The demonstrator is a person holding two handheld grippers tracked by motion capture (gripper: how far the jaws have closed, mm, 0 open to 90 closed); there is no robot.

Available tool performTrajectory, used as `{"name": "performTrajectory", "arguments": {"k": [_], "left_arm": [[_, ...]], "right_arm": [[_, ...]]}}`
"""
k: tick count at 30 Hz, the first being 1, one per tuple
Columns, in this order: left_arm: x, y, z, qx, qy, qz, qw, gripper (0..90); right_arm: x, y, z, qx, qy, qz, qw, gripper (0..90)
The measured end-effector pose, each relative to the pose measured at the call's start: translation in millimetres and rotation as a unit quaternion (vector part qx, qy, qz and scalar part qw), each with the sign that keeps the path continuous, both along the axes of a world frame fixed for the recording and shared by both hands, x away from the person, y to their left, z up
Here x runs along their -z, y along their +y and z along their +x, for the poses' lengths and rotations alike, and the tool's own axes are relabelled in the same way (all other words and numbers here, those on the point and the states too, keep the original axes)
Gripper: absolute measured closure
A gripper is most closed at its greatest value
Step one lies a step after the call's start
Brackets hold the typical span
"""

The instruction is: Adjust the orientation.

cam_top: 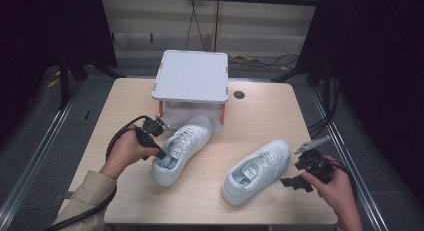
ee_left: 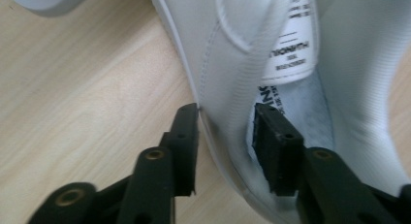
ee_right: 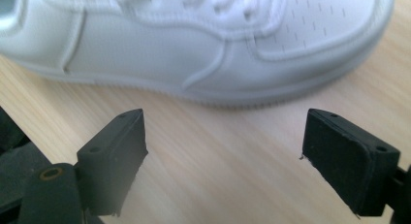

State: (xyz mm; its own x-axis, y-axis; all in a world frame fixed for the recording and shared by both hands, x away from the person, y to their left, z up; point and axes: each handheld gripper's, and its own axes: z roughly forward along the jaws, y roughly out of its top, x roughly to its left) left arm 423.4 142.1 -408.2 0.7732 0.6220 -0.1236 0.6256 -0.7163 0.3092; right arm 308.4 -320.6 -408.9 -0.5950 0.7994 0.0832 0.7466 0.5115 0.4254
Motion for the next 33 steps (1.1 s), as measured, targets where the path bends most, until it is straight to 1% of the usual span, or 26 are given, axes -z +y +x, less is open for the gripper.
{"name": "performTrajectory", "arguments": {"k": [2,4,7,8,10,11,13,14,15,16,17,18,19,20,21,22,23,24,25,26,28,29,30,31,32,33], "left_arm": [[-10.0,0.7,-2.7,0.007,-0.008,-0.003,0.9999,57.9],[-17.8,-0.5,-6.3,0.019,-0.004,-0.003,0.9998,54.7],[-24.8,-2.3,-12.3,0.043,0.001,0.008,0.9990,51.4],[-26.3,-2.3,-13.7,0.053,0.004,0.010,0.9985,49.8],[-28.7,-2.0,-15.7,0.061,0.006,0.007,0.9981,48.2],[-29.5,-1.9,-16.4,0.064,0.007,0.008,0.9979,47.8],[-31.9,-2.1,-18.9,0.073,0.006,0.002,0.9973,46.9],[-32.9,-2.1,-19.7,0.077,0.010,0.003,0.9969,46.5],[-34.1,-2.6,-21.7,0.084,0.009,0.003,0.9964,45.7],[-34.8,-3.2,-23.6,0.092,0.008,0.004,0.9957,45.3],[-35.3,-4.2,-25.9,0.100,0.006,0.005,0.9949,45.2],[-35.4,-5.2,-28.4,0.108,0.003,0.006,0.9941,45.6],[-34.1,-6.7,-31.6,0.115,0.001,0.005,0.9933,46.2],[-33.2,-7.1,-32.5,0.120,0.003,0.007,0.9927,46.3],[-31.3,-8.2,-33.9,0.123,0.003,0.006,0.9923,46.1],[-30.6,-8.8,-34.8,0.123,0.000,-0.003,0.9924,45.3],[-30.8,-8.9,-35.5,0.125,-0.002,-0.003,0.9922,45.3],[-31.5,-9.6,-36.2,0.127,-0.006,0.002,0.9919,46.2],[-31.5,-10.4,-37.3,0.128,-0.009,0.001,0.9917,45.6],[-32.2,-11.0,-37.6,0.136,-0.010,0.005,0.9907,45.9],[-32.4,-12.7,-38.4,0.141,-0.002,-0.001,0.9900,45.0],[-32.4,-13.9,-38.9,0.144,-0.001,0.002,0.9895,44.7],[-32.3,-15.3,-39.6,0.148,-0.001,0.004,0.9889,43.9],[-31.7,-16.7,-40.0,0.151,0.002,0.003,0.9886,43.4],[-30.2,-18.6,-41.0,0.153,0.003,0.005,0.9882,43.3],[-28.2,-20.5,-42.1,0.155,0.005,0.007,0.9879,43.2]], "right_arm": [[-5.8,7.1,9.0,0.000,-0.003,-0.003,1.0000,14.8],[-13.2,13.7,17.3,0.001,-0.009,-0.004,0.9999,14.8],[-27.5,26.4,33.3,-0.004,-0.012,-0.006,0.9999,15.1],[-31.9,30.7,38.3,-0.002,-0.009,-0.001,1.0000,15.4],[-38.8,37.7,47.2,-0.006,-0.010,0.010,0.9999,15.7],[-43.4,42.6,53.5,-0.010,-0.018,0.012,0.9997,16.7],[-50.8,50.8,62.2,-0.008,-0.031,0.012,0.9994,23.0],[-54.0,55.0,66.6,-0.011,-0.039,0.015,0.9991,25.4],[-56.0,58.6,69.9,-0.014,-0.041,0.019,0.9989,25.4],[-58.9,64.6,75.5,-0.020,-0.040,0.023,0.9987,25.9],[-60.6,69.2,80.4,-0.026,-0.038,0.021,0.9987,29.2],[-62.6,73.9,84.9,-0.029,-0.035,0.011,0.9989,31.9],[-65.0,78.5,89.1,-0.032,-0.039,-0.002,0.9988,32.1],[-68.5,84.0,94.0,-0.030,-0.044,-0.009,0.9985,33.3],[-70.7,87.1,96.9,-0.030,-0.046,-0.009,0.9985,34.5],[-73.5,90.9,100.8,-0.031,-0.046,-0.002,0.9985,37.4],[-76.1,95.0,104.6,-0.034,-0.047,0.005,0.9983,38.5],[-78.6,99.0,108.6,-0.035,-0.048,0.017,0.9981,39.9],[-81.0,102.7,112.6,-0.032,-0.049,0.030,0.9978,41.1],[-83.6,106.5,116.7,-0.027,-0.047,0.039,0.9978,41.8],[-88.1,115.8,124.3,-0.020,-0.052,0.040,0.9976,44.3],[-89.6,120.5,127.8,-0.016,-0.053,0.038,0.9978,45.4],[-90.8,125.1,131.6,-0.019,-0.053,0.034,0.9979,47.2],[-91.7,129.8,135.2,-0.024,-0.051,0.035,0.9978,47.3],[-92.8,133.7,138.6,-0.021,-0.050,0.036,0.9979,48.5],[-93.9,137.1,141.9,-0.020,-0.050,0.034,0.9980,52.5]]}}
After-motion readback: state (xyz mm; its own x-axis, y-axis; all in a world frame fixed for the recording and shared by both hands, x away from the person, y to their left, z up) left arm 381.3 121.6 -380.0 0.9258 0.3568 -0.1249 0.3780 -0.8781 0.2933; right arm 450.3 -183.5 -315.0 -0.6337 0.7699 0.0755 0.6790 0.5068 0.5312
